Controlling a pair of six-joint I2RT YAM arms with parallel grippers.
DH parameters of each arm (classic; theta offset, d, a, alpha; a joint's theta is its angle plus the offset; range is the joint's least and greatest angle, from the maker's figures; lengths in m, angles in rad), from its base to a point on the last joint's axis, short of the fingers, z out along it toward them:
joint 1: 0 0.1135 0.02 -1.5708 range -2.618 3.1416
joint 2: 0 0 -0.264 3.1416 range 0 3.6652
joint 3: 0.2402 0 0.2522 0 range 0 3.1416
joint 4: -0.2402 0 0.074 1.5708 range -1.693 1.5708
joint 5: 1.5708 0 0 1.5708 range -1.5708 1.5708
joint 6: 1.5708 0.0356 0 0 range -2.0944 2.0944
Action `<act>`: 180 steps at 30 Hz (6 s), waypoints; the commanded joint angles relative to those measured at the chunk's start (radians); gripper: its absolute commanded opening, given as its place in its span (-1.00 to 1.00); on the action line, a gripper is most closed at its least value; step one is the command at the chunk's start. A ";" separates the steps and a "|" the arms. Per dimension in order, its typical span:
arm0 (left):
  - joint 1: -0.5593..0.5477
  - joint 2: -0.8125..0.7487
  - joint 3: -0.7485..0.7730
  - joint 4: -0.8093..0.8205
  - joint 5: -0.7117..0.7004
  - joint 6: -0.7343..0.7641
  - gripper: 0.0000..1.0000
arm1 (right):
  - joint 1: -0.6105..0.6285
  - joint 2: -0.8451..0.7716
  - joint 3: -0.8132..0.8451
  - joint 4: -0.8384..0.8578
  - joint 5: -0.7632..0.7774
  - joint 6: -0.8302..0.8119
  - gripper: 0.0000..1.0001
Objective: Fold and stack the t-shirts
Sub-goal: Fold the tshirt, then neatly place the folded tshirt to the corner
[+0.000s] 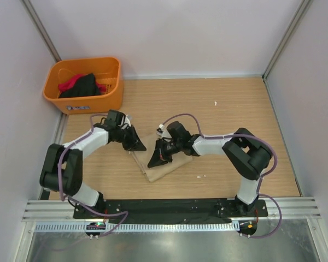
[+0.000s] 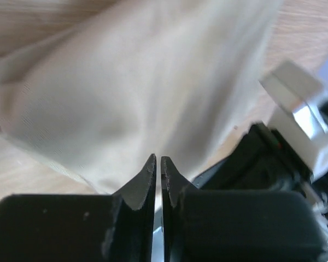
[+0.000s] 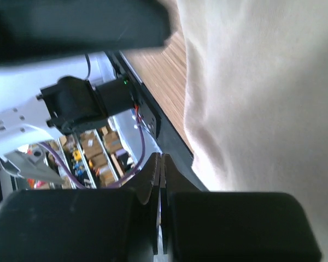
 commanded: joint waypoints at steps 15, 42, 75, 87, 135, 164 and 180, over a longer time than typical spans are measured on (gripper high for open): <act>0.014 0.133 0.021 0.043 -0.111 0.102 -0.47 | -0.001 -0.085 -0.151 0.034 -0.065 -0.081 -0.72; 0.017 0.033 0.028 0.026 -0.140 0.104 -0.33 | -0.386 -0.190 -0.264 -0.207 -0.151 -0.347 -0.25; 0.094 0.081 -0.027 0.164 -0.165 0.070 -0.58 | -0.481 0.351 0.369 -0.096 -0.077 -0.184 -0.48; 0.094 -0.321 -0.097 -0.096 -0.231 -0.013 0.10 | -0.491 0.176 0.564 -0.737 0.191 -0.678 0.66; 0.105 -0.360 -0.198 0.082 -0.142 -0.028 0.14 | -0.418 0.228 0.668 -1.057 0.900 -0.971 -0.97; 0.105 -0.096 -0.045 0.116 -0.120 -0.016 0.08 | -0.932 0.849 1.710 -0.850 1.061 -1.116 -0.97; 0.060 0.094 0.081 0.092 -0.074 -0.037 -0.01 | -1.018 0.938 1.752 -0.697 0.971 -1.160 -0.98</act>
